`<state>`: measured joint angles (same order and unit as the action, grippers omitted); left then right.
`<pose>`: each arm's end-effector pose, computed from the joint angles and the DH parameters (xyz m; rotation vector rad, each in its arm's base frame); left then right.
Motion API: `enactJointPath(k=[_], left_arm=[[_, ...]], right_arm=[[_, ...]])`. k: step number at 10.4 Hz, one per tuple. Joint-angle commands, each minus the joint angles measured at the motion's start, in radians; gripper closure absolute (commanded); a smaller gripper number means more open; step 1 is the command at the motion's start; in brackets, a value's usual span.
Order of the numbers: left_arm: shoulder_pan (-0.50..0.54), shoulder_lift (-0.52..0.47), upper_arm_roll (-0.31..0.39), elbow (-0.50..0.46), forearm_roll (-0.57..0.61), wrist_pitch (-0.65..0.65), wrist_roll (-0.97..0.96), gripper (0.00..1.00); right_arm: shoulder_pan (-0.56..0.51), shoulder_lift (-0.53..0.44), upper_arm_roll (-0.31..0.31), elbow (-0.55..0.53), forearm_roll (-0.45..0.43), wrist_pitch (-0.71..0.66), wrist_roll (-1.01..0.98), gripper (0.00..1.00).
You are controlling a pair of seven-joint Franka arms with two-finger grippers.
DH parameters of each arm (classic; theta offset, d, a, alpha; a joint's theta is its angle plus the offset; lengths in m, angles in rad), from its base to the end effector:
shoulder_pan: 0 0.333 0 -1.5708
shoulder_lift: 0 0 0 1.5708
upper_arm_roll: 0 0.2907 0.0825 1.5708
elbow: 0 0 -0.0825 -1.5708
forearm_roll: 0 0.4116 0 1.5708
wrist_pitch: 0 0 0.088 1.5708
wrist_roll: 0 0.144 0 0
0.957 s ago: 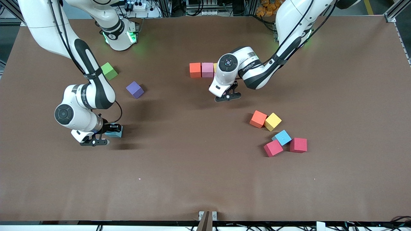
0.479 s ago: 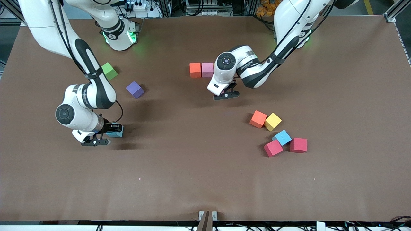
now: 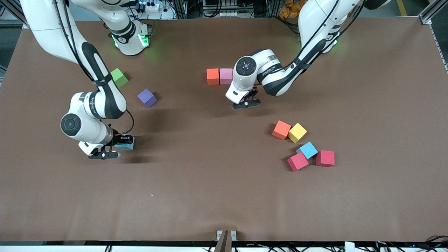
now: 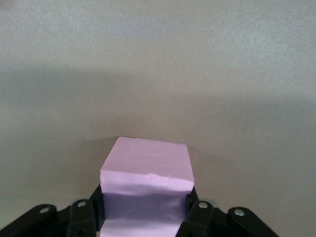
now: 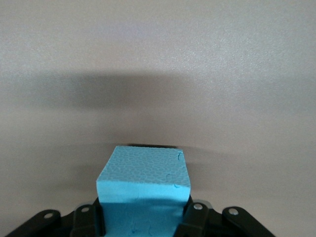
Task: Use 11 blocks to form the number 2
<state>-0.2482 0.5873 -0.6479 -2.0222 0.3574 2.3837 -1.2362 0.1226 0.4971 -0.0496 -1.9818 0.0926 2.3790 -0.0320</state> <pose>0.3619 -0.4695 0.1234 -3.1193 -0.2090 0.2079 0.6011 0.0459 0.1238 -3.1025 -0.0616 0.1542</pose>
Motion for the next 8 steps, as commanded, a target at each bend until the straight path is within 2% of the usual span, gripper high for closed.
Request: enactJointPath(k=[1,3,5,7,8], left_arm=[[-0.002,0.013,0.01,0.048,0.045,-0.018,-0.028,0.0],[-0.008,-0.007,-0.013,0.126,0.034,-0.157,-0.029,0.0],[0.01,-0.041,-0.026,0.143,0.003,-0.182,-0.026,0.0],[0.035,-0.063,-0.026,0.16,-0.003,-0.193,-0.02,0.0],[0.065,-0.064,-0.026,0.174,-0.002,-0.193,-0.017,0.0]], right_arm=[[-0.003,-0.025,0.005,-0.011,0.007,-0.012,-0.017,0.81],[0.043,-0.037,0.007,-0.002,0.007,-0.039,-0.035,0.81],[0.098,-0.057,0.042,0.035,0.007,-0.105,-0.049,0.81],[0.152,-0.051,0.092,0.086,0.007,-0.144,-0.142,0.78],[0.192,-0.049,0.097,0.092,0.006,-0.144,-0.214,0.78]])
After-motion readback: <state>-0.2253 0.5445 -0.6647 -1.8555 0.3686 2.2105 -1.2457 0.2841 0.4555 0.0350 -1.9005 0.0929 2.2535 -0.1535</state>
